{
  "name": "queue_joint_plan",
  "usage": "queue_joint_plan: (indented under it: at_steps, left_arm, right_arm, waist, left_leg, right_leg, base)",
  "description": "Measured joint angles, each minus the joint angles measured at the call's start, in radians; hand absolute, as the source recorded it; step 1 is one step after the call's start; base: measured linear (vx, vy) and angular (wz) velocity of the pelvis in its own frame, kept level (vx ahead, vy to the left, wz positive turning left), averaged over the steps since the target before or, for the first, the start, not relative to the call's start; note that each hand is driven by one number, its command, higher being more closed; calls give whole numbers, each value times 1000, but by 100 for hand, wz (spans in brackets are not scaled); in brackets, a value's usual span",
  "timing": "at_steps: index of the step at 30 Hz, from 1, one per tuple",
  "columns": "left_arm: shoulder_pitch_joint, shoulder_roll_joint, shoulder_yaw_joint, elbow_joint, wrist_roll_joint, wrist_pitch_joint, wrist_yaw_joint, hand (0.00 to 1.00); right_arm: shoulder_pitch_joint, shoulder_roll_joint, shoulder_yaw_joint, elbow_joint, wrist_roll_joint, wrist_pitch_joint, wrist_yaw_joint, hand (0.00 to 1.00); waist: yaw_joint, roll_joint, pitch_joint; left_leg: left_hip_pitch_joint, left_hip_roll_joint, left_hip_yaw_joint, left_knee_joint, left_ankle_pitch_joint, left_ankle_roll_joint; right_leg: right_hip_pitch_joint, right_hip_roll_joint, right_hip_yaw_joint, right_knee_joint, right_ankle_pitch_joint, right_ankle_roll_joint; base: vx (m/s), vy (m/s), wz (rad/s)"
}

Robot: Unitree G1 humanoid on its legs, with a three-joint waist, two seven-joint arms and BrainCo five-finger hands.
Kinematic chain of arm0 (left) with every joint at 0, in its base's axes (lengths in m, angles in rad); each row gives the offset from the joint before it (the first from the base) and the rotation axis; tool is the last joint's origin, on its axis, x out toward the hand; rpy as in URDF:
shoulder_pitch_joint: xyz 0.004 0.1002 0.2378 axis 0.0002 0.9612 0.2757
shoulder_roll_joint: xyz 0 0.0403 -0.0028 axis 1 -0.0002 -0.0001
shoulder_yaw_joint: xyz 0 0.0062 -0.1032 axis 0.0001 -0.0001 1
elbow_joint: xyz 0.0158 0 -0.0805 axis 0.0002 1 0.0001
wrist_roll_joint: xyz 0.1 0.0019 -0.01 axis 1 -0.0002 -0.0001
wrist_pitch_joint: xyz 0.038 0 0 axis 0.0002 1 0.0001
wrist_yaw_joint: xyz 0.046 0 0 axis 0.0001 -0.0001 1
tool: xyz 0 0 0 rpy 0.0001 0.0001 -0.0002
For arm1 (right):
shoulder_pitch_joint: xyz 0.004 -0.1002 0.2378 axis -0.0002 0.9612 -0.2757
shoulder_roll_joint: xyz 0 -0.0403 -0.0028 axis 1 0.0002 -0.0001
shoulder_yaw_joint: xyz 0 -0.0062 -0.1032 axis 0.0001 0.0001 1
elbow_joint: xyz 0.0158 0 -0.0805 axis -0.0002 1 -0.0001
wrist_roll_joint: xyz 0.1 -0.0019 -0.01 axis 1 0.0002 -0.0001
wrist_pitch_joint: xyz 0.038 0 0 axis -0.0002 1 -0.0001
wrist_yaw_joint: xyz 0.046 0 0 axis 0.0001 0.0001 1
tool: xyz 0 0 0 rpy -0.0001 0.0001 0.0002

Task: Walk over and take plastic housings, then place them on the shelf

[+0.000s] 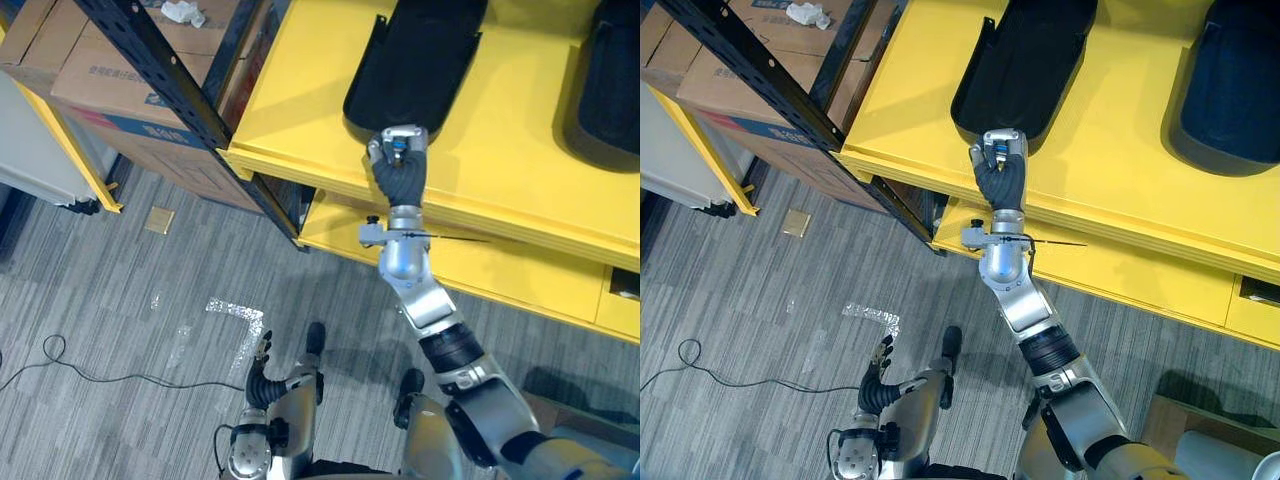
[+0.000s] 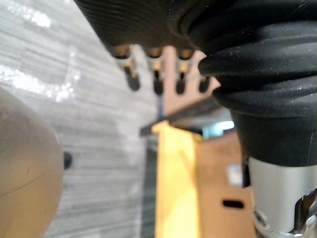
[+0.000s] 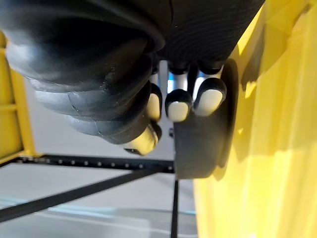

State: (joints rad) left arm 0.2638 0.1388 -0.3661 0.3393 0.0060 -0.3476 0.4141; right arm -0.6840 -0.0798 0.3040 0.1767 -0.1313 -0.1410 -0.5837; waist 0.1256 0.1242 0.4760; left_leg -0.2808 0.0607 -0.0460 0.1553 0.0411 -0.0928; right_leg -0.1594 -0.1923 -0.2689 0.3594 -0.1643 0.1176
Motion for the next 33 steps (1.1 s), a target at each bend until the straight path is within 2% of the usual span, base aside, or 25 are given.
queue_joint_plan:
  at_steps: [13, 19, 23, 24, 26, 28, 29, 32, 33]
  left_arm:
    - [-11, 0, 0, 36, -7, 0, 6, 0]
    - [-26, 0, 0, 49, -9, -3, 7, 0]
    - [-27, -1, 0, 69, -10, -26, 6, 0]
    - [-26, -1, 0, 76, -10, -31, 5, 0]
    - [-22, -1, 0, 77, -10, -38, 6, 0]
    - [-9, -5, 5, 77, -9, -55, 8, 0]
    - [0, -14, 16, 77, -8, -61, 15, 0]
    - [16, -29, 40, 91, -8, -61, 44, 0]
    - [17, -28, 40, 95, -7, -61, 45, 0]
  right_arm:
    - [-57, -8, 2, 47, -1, 19, 18, 100]
    - [-87, -16, -1, 125, -2, 33, 8, 100]
    - [-84, -17, -1, 147, -1, 5, -35, 100]
    - [-67, -17, 0, 143, -1, -15, -54, 100]
    - [-10, -17, 1, 80, 0, -38, -77, 100]
    - [65, -12, 4, -58, -1, -63, -96, 100]
    - [116, -12, -2, -149, -1, -84, -100, 100]
    - [291, -17, -42, -374, -1, -105, -105, 100]
    - [334, -18, -57, -408, 1, -109, -109, 100]
  waist:
    - [6, 12, 1]
    - [15, 14, 1]
    - [18, 14, 1]
    - [17, 14, 1]
    - [15, 12, 1]
    - [10, 7, -1]
    - [-10, -4, -7]
    - [-42, -67, -56]
    - [-52, -81, -64]
  left_leg:
    - [-9, 0, -2, 3, 1, -2]
    - [-15, -1, -6, 7, 2, -2]
    - [10, 0, 0, -26, 16, -2]
    - [28, 6, 2, -43, 21, -2]
    - [64, 12, 13, -67, 23, -3]
    - [111, 23, 54, -98, 25, -4]
    - [130, 28, 68, -112, 25, -4]
    - [170, 35, 133, -149, 23, -3]
    - [185, 36, 142, -156, 22, -3]
  right_leg:
    - [-16, -2, -1, 21, -15, -4]
    - [-17, -3, -4, 21, -15, -4]
    - [-5, -3, -2, 10, -14, -3]
    - [13, 1, -1, -6, -11, 0]
    - [46, 7, 3, -38, 2, 2]
    - [75, 23, 31, -88, 35, 4]
    - [95, 28, 43, -119, 49, 8]
    - [109, 39, 87, -181, 83, 13]
    - [122, 39, 92, -194, 89, 14]
  base:
    - [0, 0, 0]
    - [1, -1, 1]
    - [5, -4, -1]
    - [31, -19, -7]
    - [50, -14, -20]
    - [83, 8, -48]
    - [95, 18, -51]
    - [95, 29, -49]
    - [123, 31, -38]
